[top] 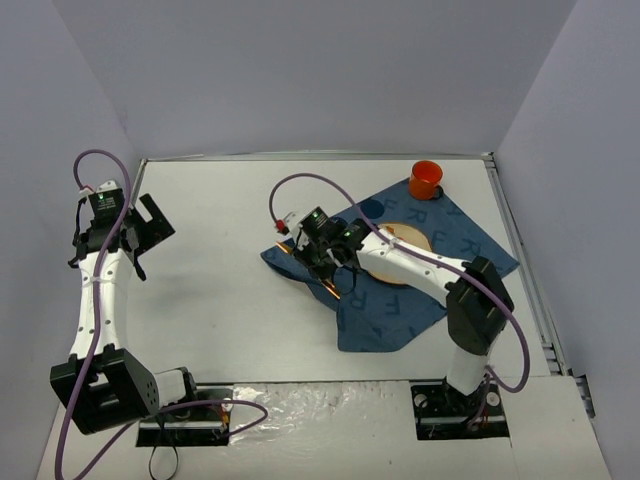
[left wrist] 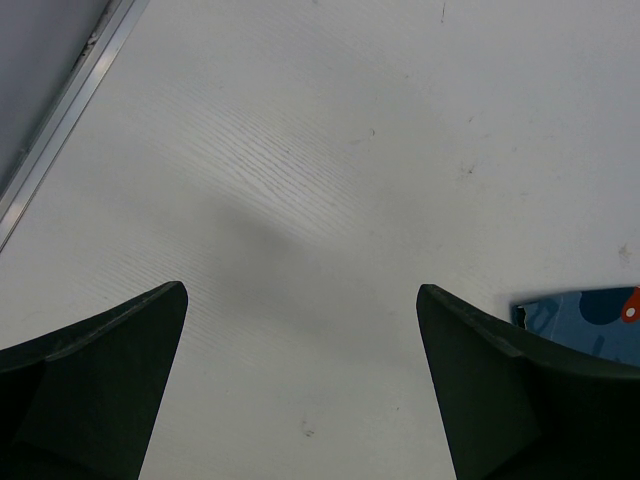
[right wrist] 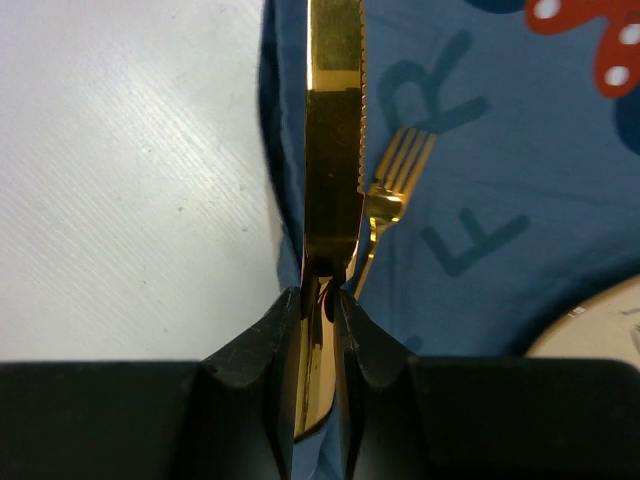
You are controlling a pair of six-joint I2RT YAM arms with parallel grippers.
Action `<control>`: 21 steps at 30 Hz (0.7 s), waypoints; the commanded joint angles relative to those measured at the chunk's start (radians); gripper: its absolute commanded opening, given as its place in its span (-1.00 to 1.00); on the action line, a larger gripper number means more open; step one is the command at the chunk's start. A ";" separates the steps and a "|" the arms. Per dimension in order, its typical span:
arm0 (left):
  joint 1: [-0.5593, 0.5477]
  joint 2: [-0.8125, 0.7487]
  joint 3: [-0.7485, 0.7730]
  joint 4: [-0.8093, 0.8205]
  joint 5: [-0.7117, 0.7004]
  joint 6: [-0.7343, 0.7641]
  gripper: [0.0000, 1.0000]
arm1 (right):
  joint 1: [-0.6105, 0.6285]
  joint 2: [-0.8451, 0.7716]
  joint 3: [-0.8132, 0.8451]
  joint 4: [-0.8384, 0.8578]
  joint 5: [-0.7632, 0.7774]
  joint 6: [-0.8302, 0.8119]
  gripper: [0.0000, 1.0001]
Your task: Set the dinner table for one person
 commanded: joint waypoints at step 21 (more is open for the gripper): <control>0.009 -0.036 0.013 0.072 0.144 -0.003 0.94 | -0.406 -0.258 0.022 -0.083 -0.037 -0.160 -1.00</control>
